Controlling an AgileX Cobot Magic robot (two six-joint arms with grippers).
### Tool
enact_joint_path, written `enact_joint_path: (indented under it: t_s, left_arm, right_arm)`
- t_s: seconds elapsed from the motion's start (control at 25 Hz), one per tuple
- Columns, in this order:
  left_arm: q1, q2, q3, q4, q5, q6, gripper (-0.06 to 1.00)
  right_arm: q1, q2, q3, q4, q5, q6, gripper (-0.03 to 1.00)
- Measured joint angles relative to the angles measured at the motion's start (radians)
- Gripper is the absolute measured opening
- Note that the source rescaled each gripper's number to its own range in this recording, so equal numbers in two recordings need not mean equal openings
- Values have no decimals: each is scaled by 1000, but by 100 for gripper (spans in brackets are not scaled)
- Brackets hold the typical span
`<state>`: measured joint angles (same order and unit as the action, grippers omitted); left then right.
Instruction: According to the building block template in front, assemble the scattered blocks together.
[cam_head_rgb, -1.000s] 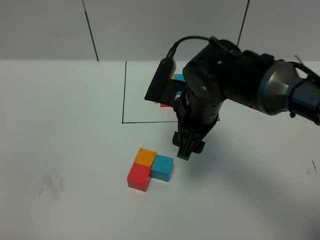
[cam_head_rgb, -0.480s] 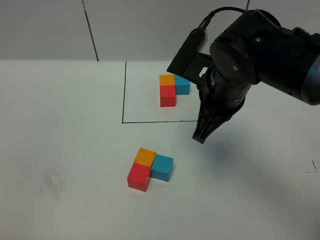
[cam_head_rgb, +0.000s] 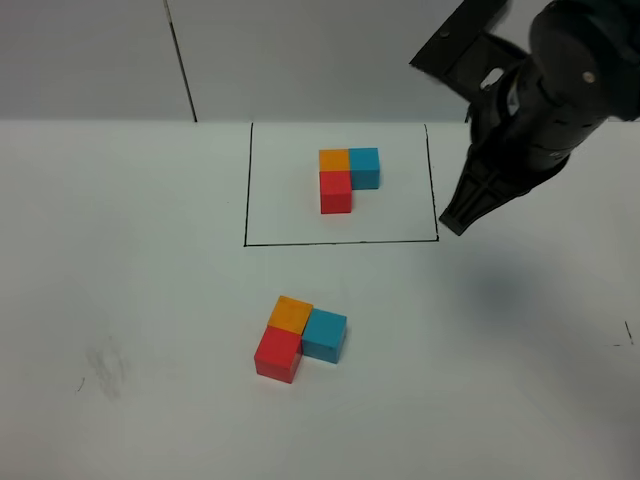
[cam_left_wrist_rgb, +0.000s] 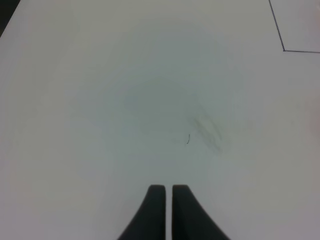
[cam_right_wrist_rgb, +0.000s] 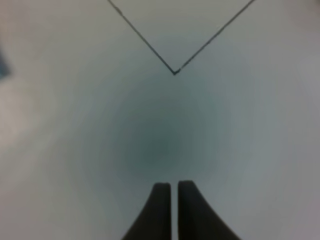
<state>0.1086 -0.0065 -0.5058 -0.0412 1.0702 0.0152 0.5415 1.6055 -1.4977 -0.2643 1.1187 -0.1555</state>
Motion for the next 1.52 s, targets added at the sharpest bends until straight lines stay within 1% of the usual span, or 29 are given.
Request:
enact_joint_path:
  t_s: [0.2,0.32,0.48,0.72,0.88,0.96,1.16,1.4,1.52]
  left_arm:
    - [0,0,0,0,0,0,0]
    - [0,0,0,0,0,0,0]
    - [0,0,0,0,0,0,0]
    - [0,0,0,0,0,0,0]
    - [0,0,0,0,0,0,0]
    - [0,0,0,0,0,0,0]
    - [0,0,0,0,0,0,0]
    - [0,0,0,0,0,0,0]
    - [0,0,0,0,0,0,0]
  right_arm:
    - [-60,-96,1,-1,78,1,1]
    - [-94,-164,37,-16,86,8,1]
    - [-143,-287,170,-43,55,48,1]
    - [-249,-499,392,-50,-3,81,1]
    - [-319,-662,523,-51,-12,102,1]
    - [-340,-746,586,-51,-14,109,1]
    - [-350,-974,718,-52,-10,175,1]
    - [-350,-1219,859,-64,30,275,1]
    - [-350,-1324,894,-11,37,288,1]
